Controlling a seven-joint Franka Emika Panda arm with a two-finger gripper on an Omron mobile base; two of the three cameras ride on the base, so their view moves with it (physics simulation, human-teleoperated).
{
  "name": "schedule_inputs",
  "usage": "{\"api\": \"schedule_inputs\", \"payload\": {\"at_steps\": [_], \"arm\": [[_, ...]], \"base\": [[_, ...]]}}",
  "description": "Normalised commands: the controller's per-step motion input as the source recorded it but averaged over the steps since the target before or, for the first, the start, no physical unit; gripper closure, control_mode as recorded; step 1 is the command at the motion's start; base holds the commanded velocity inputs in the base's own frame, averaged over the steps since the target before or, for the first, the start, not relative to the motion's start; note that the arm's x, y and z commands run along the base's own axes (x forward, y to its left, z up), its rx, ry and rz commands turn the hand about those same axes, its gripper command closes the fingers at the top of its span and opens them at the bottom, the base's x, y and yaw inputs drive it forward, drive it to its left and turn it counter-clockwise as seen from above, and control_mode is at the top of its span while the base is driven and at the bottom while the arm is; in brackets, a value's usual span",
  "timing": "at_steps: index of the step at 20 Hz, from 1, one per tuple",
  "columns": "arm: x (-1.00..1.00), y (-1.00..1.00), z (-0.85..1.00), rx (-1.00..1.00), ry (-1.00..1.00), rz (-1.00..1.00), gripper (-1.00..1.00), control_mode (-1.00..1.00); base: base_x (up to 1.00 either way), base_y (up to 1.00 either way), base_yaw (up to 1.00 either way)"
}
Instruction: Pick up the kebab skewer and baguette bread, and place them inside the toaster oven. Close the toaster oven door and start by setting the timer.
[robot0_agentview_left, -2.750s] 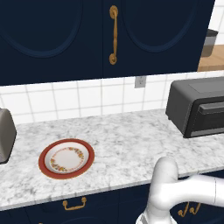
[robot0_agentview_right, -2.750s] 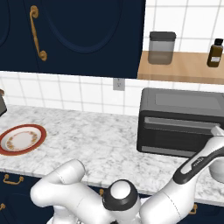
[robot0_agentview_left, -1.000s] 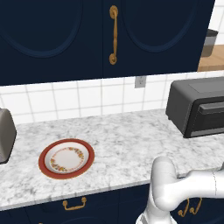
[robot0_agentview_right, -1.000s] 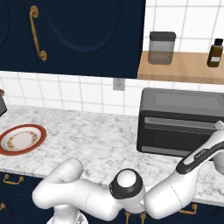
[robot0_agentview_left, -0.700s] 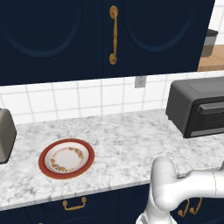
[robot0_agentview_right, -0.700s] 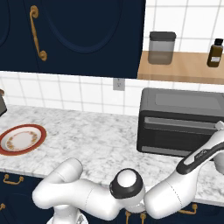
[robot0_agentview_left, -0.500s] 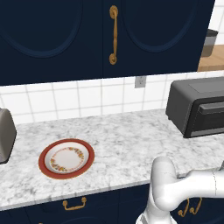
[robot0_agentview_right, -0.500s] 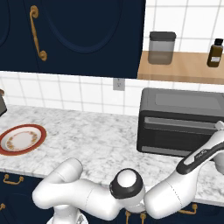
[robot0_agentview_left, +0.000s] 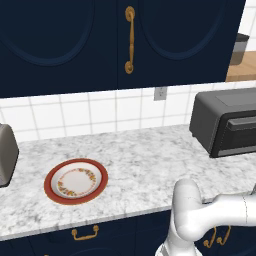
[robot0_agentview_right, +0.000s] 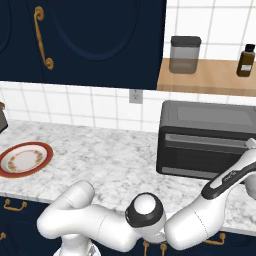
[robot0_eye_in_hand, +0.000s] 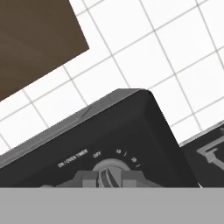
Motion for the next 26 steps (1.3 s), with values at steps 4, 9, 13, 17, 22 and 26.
{"api": "schedule_inputs", "payload": {"at_steps": [4, 9, 13, 17, 22, 26], "arm": [[0.2, 0.0, -0.02, 0.0, 0.0, 0.0, 1.0, -1.0], [0.22, 0.0, -0.03, 0.0, 0.0, 0.0, 1.0, -1.0], [0.03, 0.0, 0.0, 0.07, 0.0, 0.0, 1.0, -1.0], [0.0, -0.05, -0.03, 0.19, 0.0, -0.01, 1.0, -1.0], [0.0, -0.15, -0.03, 0.24, 0.0, -0.04, 1.0, -1.0], [-0.02, -0.22, -0.03, 0.28, 0.0, -0.06, 1.0, -1.0]], "base": [[0.0, 0.0, 0.0], [0.0, 0.0, 0.0], [0.0, 0.0, 0.0], [0.0, 0.0, 0.0], [0.0, 0.0, 0.0], [0.0, 0.0, 0.0]]}}
